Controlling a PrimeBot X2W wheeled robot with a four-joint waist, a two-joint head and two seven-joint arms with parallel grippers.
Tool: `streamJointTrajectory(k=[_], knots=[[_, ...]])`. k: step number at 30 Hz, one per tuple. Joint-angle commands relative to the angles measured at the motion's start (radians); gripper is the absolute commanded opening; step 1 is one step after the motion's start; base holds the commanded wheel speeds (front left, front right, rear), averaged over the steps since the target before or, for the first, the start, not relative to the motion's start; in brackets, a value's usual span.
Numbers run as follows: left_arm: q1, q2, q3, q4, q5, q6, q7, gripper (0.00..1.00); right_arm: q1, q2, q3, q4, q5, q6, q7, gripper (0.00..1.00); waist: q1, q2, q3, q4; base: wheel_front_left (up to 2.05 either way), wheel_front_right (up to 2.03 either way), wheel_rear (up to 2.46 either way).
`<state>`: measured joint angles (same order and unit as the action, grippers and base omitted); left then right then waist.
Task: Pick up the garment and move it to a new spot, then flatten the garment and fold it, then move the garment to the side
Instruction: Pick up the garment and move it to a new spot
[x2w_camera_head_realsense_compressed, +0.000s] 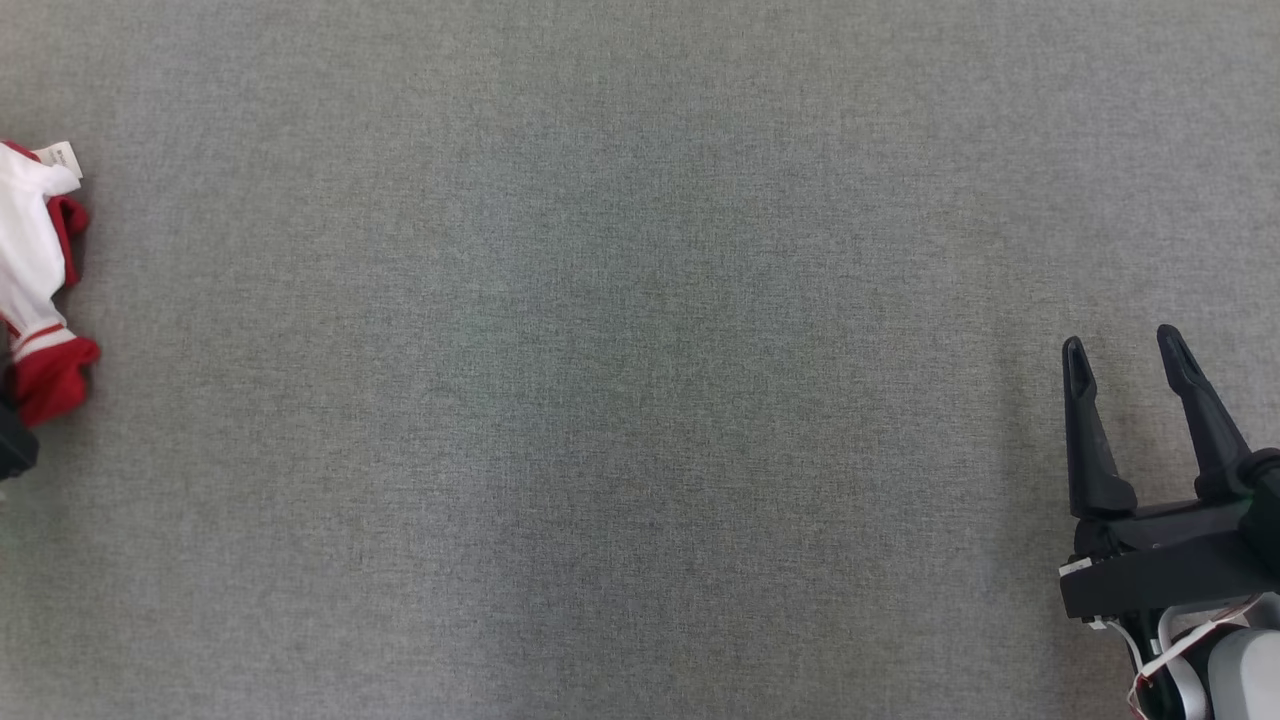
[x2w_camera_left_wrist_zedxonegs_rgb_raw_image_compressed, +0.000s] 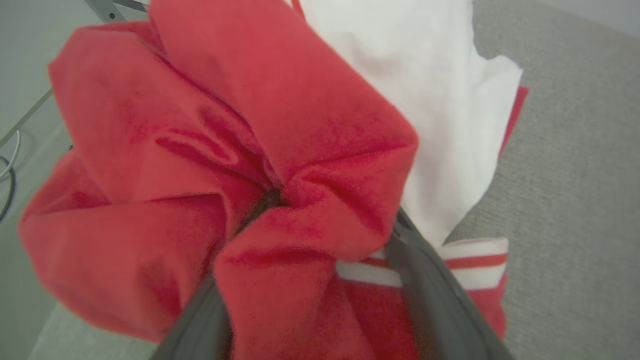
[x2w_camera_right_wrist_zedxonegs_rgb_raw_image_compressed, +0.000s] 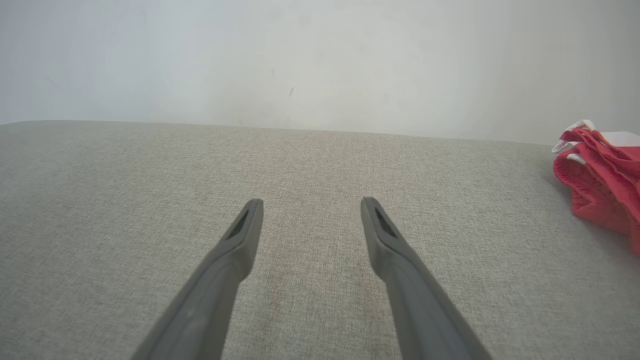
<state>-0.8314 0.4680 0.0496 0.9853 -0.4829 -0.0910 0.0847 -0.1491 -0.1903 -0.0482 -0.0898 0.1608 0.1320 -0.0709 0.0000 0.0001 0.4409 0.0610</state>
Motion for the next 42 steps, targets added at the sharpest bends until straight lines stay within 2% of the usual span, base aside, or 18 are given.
streamJointTrajectory(k=[1, 2, 14, 20, 26, 32, 37, 42], knots=[[0.001, -0.006, -0.006, 0.025, -0.002, -0.005, 0.000, 0.30, -0.010, 0.002, 0.003, 0.002, -0.005, -0.002, -0.004, 1.00, 0.0000, -0.0001, -0.003, -0.001, 0.00, 0.00, 0.00], [-0.002, -0.005, -0.010, 0.037, -0.001, -0.010, -0.007, 0.00, -0.010, 0.001, 0.004, 0.005, -0.003, -0.002, -0.004, 1.00, 0.0000, -0.0001, -0.004, -0.002, 0.00, 0.00, 0.00], [-0.083, 0.024, -0.050, 0.010, 0.031, -0.029, -0.238, 0.00, 0.005, 0.013, 0.022, 0.066, 0.024, -0.002, -0.031, 1.00, 0.0000, -0.0001, -0.109, 0.003, 0.00, 0.00, 0.00], [-0.127, 0.044, -0.090, -0.091, 0.048, -0.036, -0.281, 0.00, 0.016, 0.041, 0.041, 0.121, 0.032, -0.002, -0.064, 1.00, 0.0000, -0.0001, -0.184, -0.025, 0.00, 0.00, 0.00], [-0.181, 0.037, -0.143, -0.255, 0.075, -0.037, -0.241, 0.00, 0.029, 0.066, 0.053, 0.165, 0.043, -0.002, -0.091, 1.00, 0.0000, -0.0001, -0.228, -0.072, 0.00, 0.00, 0.00], [-0.222, 0.003, -0.200, -0.493, 0.089, -0.025, -0.140, 0.00, 0.022, 0.092, 0.073, 0.219, 0.055, -0.002, -0.124, 1.00, 0.0000, -0.0001, -0.254, -0.160, 0.00, 0.00, 0.00], [-0.255, -0.053, -0.253, -0.650, 0.082, -0.017, -0.048, 0.00, 0.007, 0.106, 0.083, 0.254, 0.068, -0.002, -0.147, 1.00, 0.0000, -0.0001, -0.255, -0.247, 0.00, 0.00, 0.00], [-0.305, -0.132, -0.312, -0.694, 0.067, -0.017, 0.001, 0.00, -0.011, 0.117, 0.090, 0.292, 0.079, -0.002, -0.167, 1.00, 0.0000, -0.0001, -0.246, -0.322, 0.00, 0.00, 0.00]])
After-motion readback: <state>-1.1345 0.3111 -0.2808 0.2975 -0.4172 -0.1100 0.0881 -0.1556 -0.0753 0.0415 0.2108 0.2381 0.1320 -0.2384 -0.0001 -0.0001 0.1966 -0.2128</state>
